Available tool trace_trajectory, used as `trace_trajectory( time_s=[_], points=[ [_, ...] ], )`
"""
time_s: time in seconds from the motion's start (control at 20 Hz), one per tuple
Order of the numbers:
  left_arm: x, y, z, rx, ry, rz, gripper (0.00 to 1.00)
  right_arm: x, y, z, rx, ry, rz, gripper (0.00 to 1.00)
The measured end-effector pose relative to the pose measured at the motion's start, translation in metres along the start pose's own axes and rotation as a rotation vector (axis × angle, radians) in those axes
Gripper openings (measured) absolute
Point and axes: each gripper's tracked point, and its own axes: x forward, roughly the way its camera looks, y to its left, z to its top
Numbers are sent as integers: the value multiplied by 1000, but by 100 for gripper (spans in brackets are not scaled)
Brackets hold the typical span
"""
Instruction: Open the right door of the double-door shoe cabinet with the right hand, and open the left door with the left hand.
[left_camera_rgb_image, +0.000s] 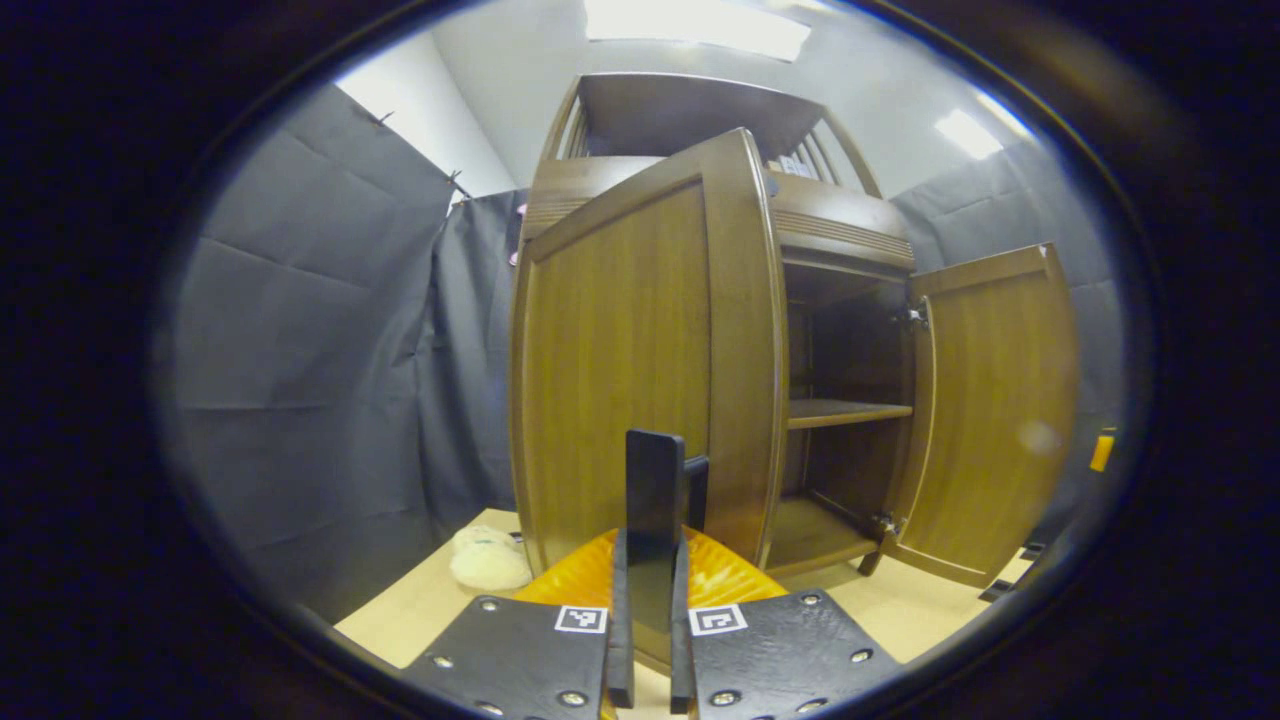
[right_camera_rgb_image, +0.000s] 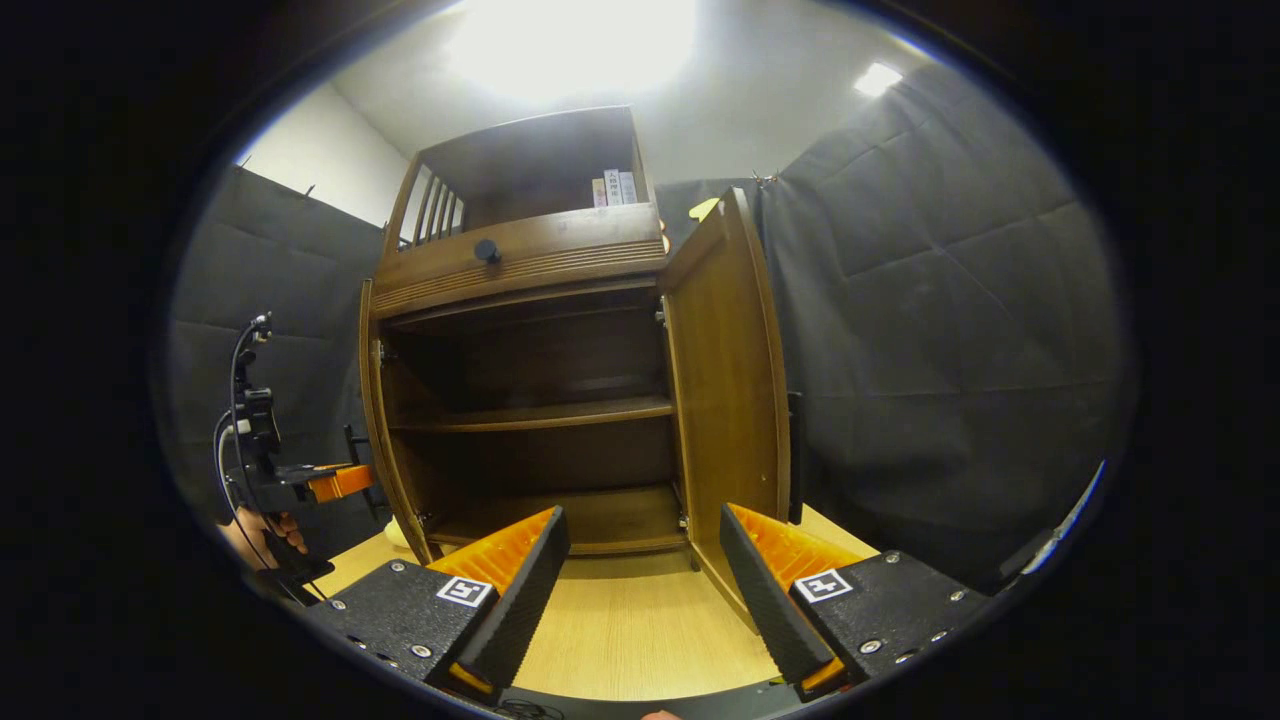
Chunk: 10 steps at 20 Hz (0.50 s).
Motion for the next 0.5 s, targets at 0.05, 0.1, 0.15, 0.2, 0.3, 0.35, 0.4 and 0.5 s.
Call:
trace_trajectory(
  time_s=[0.05,0.1,0.15,0.2,0.3,0.35,0.4,0.5],
  points=[
    [-3,5,1,-2,0,5,14,0,4,-2,3,2,8,93],
    [-7,10,1,-4,-2,13,15,0,7,-3,5,4,16,92],
    [-12,15,1,-3,-4,22,14,-1,10,-3,5,5,22,94],
    [-14,18,0,-1,-4,32,14,-1,13,-3,2,5,28,94],
    [-20,29,5,1,-17,46,14,-1,18,-4,-2,6,38,94],
    [-23,33,9,1,-26,53,14,-2,20,-4,-2,6,43,94],
    [-26,37,11,2,-32,60,14,-2,23,-4,-2,6,48,94],
    [-31,47,11,5,-34,76,14,-1,28,-6,-5,9,59,94]
  ],
)
